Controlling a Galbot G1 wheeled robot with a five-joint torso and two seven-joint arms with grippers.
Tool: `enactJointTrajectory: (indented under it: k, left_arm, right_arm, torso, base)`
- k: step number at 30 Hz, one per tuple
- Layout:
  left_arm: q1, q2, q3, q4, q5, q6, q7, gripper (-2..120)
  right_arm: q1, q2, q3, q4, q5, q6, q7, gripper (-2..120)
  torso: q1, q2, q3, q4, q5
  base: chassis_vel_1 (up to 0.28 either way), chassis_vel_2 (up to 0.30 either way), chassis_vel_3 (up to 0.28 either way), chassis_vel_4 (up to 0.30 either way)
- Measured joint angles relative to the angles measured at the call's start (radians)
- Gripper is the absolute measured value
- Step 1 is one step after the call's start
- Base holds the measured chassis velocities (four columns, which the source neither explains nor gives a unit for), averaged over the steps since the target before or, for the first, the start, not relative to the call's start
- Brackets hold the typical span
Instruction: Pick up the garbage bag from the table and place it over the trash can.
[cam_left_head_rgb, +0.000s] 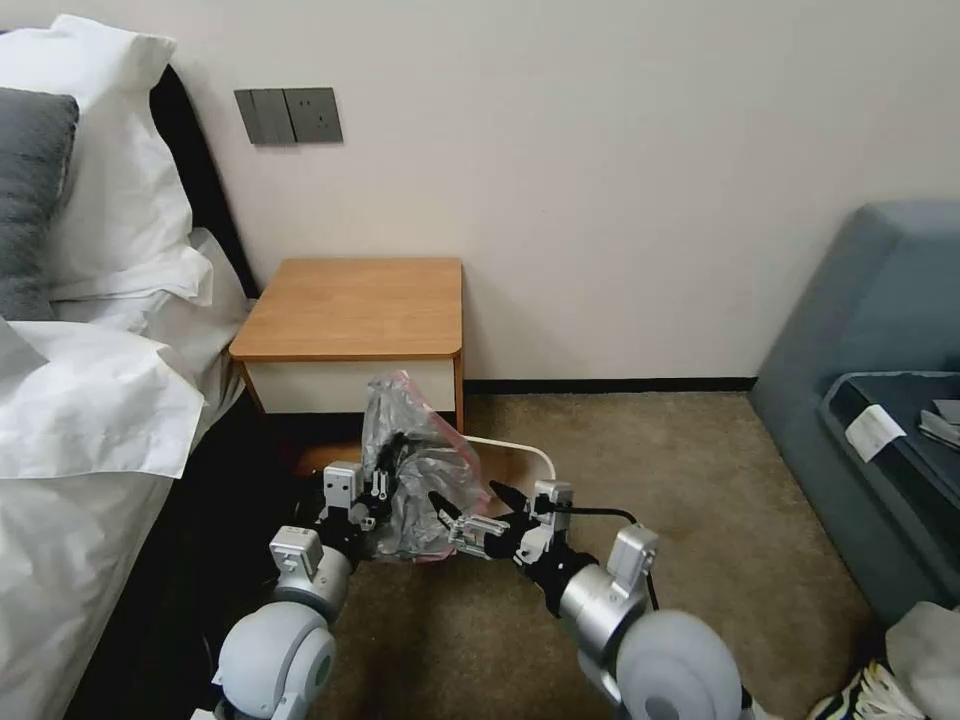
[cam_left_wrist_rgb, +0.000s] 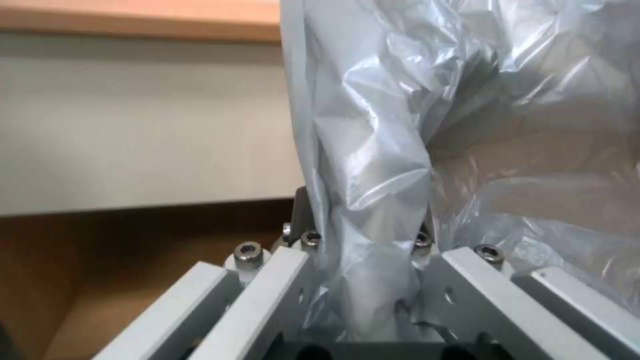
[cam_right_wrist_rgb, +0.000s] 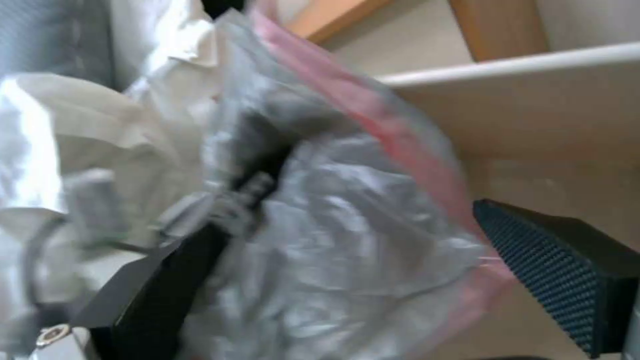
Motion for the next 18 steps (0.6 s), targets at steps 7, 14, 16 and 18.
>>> enactJointTrajectory:
  k: [7, 14, 16, 18]
  left_arm:
    - [0.011, 0.017, -0.003, -0.014, -0.005, -0.018, 0.014, 3]
    - [0.029, 0.016, -0.005, -0.035, -0.004, -0.021, 0.018, 3]
    - [0.035, 0.016, -0.005, -0.038, -0.003, -0.021, 0.019, 3]
    - [0.04, 0.015, -0.005, -0.04, -0.001, -0.022, 0.021, 3]
  right_arm:
    - [0.088, -0.026, -0.009, -0.058, 0.016, -0.018, 0.0, 100]
    - [0.149, -0.018, -0.057, -0.11, 0.033, -0.013, -0.001, 99]
    - [0.156, -0.014, -0.065, -0.119, 0.031, -0.01, -0.001, 95]
    - [0.162, -0.01, -0.071, -0.127, 0.028, -0.008, -0.002, 90]
  torso:
    - [0.0, 0.0, 0.0, 0.0001, -0.0001]
    - [0.0, 0.0, 0.0, 0.0, 0.0]
    - [0.0, 0.0, 0.0, 0.0001, 0.0]
    - [0.0, 0.0, 0.0, 0.0, 0.0]
  base:
    - [0.0, 0.0, 0.0, 0.0]
    - [0.0, 0.0, 0.0, 0.0]
    - [0.0, 0.0, 0.0, 0.0]
    - [0.0, 0.0, 0.0, 0.0]
